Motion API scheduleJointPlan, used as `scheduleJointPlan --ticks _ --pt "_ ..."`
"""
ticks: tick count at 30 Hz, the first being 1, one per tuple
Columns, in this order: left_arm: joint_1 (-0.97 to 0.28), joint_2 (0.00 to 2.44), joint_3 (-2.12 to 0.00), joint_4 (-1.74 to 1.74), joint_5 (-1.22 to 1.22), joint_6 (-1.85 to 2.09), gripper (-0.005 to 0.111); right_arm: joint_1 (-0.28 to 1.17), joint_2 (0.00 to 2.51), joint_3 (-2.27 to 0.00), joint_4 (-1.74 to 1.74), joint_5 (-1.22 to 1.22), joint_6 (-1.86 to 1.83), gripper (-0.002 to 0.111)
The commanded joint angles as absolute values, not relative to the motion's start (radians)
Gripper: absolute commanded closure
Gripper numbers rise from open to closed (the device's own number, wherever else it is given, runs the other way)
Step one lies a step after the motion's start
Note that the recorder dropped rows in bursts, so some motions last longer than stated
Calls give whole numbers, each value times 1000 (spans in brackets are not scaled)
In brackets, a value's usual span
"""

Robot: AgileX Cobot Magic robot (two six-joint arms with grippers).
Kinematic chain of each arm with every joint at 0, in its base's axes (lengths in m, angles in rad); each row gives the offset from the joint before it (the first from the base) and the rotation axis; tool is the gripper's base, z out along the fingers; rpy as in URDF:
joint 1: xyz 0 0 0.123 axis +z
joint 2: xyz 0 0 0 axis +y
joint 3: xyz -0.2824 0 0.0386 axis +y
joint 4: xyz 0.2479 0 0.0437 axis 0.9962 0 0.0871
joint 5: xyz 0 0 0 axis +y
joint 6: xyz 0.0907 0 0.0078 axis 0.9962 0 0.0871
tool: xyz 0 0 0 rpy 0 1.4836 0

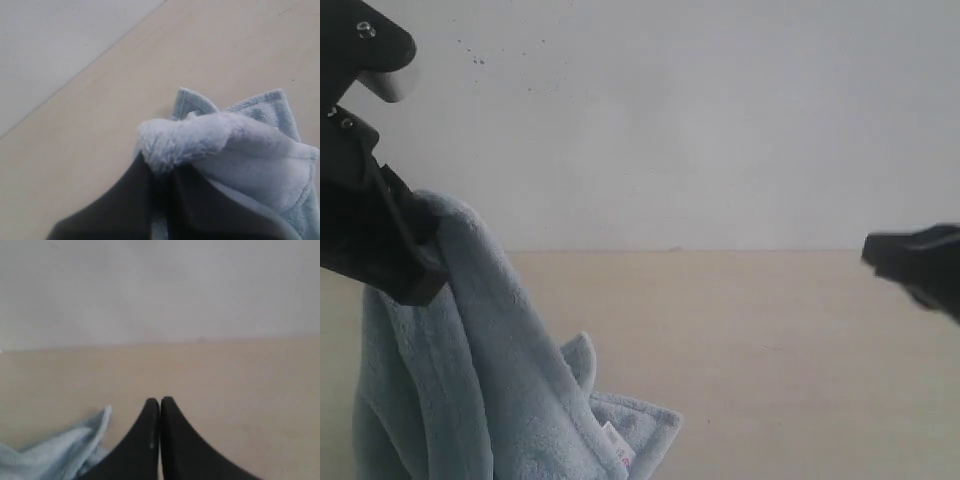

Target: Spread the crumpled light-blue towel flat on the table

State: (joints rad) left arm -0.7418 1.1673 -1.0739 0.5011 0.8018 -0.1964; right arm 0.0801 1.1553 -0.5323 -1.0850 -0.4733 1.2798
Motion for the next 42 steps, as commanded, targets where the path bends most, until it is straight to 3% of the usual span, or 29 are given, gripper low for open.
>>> scheduleJointPlan --ticks 1,4,9,16,19,25,28,30,32,33,37,39,42 --pt "-741 1162 -1069 570 827 -208 103 82 1430 -576 -1331 -765 1513 108" --pt "-741 1162 -1069 632 841 -245 103 141 1600 -642 -1480 -907 1583 108" --pt "-731 1179 -1069 727 897 -288 103 267 1751 -797 -1744 -789 1789 108" --pt "-634 1265 -1069 779 906 -387 103 350 1783 -925 -1744 -576 1799 108" --pt "-613 1310 -1069 779 918 -388 103 376 1789 -965 -1744 -354 1703 108" --pt "-535 1375 -1069 766 987 -366 103 458 1792 -969 -1744 352 1414 108" --pt "-494 1399 -1069 748 979 -366 103 494 1790 -985 -1671 546 1340 108" --pt "-481 1412 -1071 748 977 -366 103 502 1788 -1023 -1482 400 1159 108" --pt "-471 1428 -1071 748 968 -366 103 524 1798 -1053 -814 213 622 108" --pt "-460 1435 -1071 748 947 -366 103 532 1805 -1060 -676 232 498 108" --pt "-343 1492 -1071 734 820 -426 103 507 1922 -1257 307 783 -370 108" --pt "-304 1508 -1071 699 811 -426 103 489 1947 -1323 517 921 -533 108" --pt "-270 1517 -1071 641 766 -423 103 487 1954 -1349 484 833 -522 108"
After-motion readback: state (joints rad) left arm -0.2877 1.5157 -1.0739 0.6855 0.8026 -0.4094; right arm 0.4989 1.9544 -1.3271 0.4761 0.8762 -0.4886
